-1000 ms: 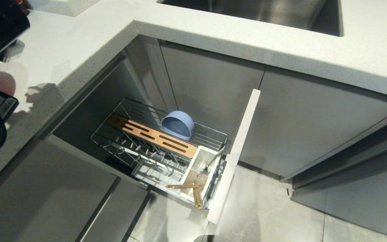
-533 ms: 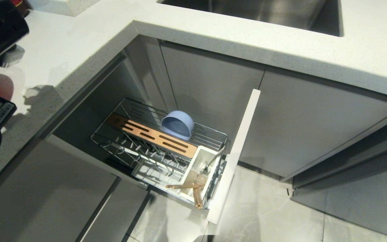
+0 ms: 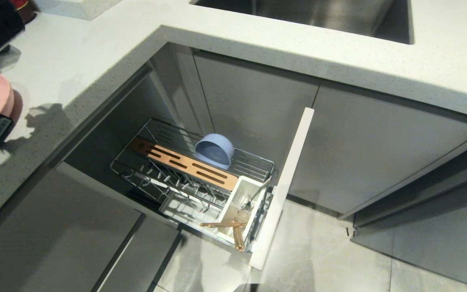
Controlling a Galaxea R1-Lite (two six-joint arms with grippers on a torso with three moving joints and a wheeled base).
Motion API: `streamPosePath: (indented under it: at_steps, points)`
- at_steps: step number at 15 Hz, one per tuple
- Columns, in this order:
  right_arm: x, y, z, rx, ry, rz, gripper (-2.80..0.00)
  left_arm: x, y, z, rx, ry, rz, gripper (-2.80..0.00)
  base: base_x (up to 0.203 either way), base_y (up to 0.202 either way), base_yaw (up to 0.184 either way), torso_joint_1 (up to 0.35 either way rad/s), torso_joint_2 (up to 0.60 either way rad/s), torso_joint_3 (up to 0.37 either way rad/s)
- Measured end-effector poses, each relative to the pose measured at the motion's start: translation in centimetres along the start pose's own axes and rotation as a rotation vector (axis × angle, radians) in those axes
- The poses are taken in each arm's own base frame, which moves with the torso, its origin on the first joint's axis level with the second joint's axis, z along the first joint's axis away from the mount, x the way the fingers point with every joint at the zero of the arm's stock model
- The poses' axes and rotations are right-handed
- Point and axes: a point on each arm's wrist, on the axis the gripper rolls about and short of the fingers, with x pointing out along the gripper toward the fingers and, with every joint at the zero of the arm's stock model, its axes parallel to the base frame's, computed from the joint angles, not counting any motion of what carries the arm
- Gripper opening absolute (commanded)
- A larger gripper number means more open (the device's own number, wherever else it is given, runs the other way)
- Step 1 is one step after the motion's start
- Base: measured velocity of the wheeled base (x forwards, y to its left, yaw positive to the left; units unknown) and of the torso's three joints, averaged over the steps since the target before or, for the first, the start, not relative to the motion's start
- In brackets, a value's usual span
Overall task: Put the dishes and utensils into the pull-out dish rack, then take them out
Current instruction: Take the bowl out of the cupboard
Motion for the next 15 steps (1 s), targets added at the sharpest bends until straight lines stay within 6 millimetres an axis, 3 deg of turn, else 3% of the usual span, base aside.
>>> streamPosePath:
  at_steps: [9, 10, 15]
  points:
    - [0.0, 0.0, 0.0, 0.000, 0.001, 0.001, -2.80, -2.2, 0.8, 2.8, -0.371, -0.279, -0.356, 0.00, 0.000, 0.000, 0.000, 0.000, 0.00, 0.000]
    - [0.0, 0.0, 0.0, 0.000, 0.000, 0.000, -2.80, -2.8, 1.1, 3.0, -0.443, -0.323, -0.382, -2.80, 0.000, 0.000, 0.000, 0.000, 0.00, 0.000]
    - [0.0, 0.0, 0.0, 0.000, 0.000, 0.000, -2.80, -5.8, 3.6, 1.9, -0.641, -0.463, -0.488, -2.80, 0.000, 0.000, 0.000, 0.000, 0.00, 0.000]
